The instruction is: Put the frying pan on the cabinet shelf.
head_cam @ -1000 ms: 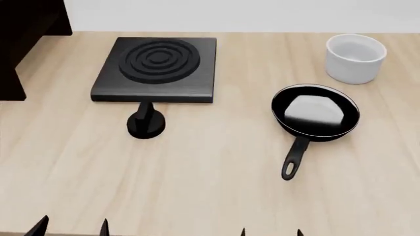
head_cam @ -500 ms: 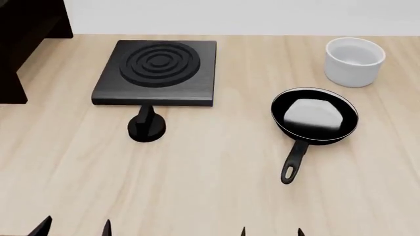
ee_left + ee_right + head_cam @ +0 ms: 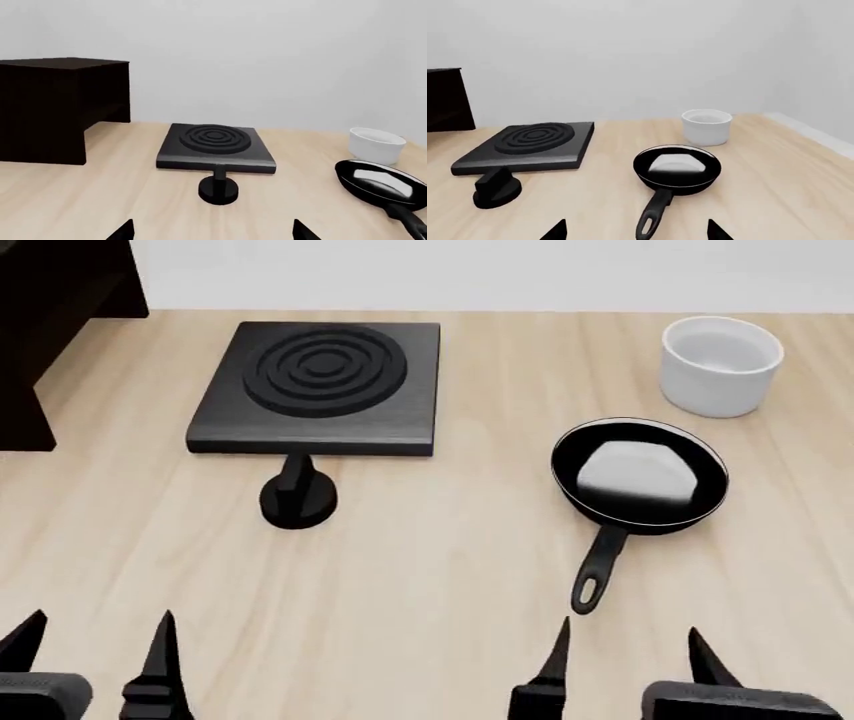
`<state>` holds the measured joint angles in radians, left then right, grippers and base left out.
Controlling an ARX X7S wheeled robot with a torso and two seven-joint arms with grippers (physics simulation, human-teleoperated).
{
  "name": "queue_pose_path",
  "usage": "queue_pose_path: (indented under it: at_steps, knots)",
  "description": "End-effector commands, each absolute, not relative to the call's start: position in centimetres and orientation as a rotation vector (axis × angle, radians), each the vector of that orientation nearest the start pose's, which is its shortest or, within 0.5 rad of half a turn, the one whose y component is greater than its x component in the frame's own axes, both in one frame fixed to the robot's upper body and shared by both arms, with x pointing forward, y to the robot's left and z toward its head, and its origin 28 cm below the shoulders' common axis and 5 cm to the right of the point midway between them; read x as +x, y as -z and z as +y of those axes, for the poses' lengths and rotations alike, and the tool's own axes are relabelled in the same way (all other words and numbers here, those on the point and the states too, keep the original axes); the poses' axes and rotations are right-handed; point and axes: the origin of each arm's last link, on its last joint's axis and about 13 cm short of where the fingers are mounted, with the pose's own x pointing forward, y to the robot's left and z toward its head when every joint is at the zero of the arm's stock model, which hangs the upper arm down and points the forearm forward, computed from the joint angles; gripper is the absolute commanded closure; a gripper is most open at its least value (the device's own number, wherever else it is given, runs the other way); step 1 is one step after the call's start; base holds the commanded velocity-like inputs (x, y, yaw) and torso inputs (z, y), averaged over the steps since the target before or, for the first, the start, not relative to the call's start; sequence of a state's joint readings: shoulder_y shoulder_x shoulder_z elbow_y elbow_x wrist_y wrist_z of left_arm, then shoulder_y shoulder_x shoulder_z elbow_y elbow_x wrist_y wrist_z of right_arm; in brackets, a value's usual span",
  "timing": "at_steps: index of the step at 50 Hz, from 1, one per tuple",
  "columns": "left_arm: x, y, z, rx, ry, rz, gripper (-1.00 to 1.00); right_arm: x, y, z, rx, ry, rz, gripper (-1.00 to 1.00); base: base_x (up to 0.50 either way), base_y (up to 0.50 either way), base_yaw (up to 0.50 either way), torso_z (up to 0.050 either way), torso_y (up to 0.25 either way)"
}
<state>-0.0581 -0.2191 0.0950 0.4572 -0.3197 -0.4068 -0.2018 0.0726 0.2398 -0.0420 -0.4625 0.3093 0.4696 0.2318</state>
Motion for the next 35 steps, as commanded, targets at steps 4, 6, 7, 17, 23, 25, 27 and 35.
queue_pose_path:
  at_steps: [4,6,7,17,23,25,27,35]
  knots:
    - [19.6,-15.8,21.9,-0.02,0.082,-0.068,-1.0,20.1,-16.1,-13.8,-0.027,0.057,-0.056,-1.0,0.0,0.0,0.0,0.0,0.0]
    - [19.4,-16.3,22.2,-0.006,0.085,-0.062,-1.0,20.0,-16.3,-14.3,-0.047,0.056,-0.043,-1.0,0.0,0.0,0.0,0.0,0.0]
    - [19.3,-16.5,22.3,-0.005,0.082,-0.061,-1.0,19.9,-16.4,-14.5,-0.054,0.058,-0.036,-1.0,0.0,0.0,0.0,0.0,0.0]
    - [18.6,-16.5,22.9,0.016,0.071,-0.035,-1.0,19.7,-17.0,-16.0,-0.077,0.065,-0.042,-1.0,0.03,-0.02,0.0,0.0,0.0]
    - [18.9,-16.4,22.7,0.001,0.081,-0.035,-1.0,20.0,-16.3,-16.3,-0.057,0.092,-0.033,-1.0,0.4,-0.31,0.0,0.0,0.0]
    - [19.1,-16.2,22.8,-0.008,0.073,-0.031,-1.0,20.0,-16.3,-16.2,-0.056,0.093,-0.035,-1.0,0.41,-0.32,0.0,0.0,0.0]
    - [19.2,-16.1,22.7,-0.011,0.077,-0.028,-1.0,20.1,-16.2,-16.1,-0.057,0.089,-0.032,-1.0,0.42,-0.32,0.0,0.0,0.0]
    - [19.3,-16.0,22.3,-0.008,0.098,-0.008,-1.0,20.1,-16.4,-16.0,-0.06,0.09,-0.034,-1.0,0.41,-0.32,0.0,0.0,0.0]
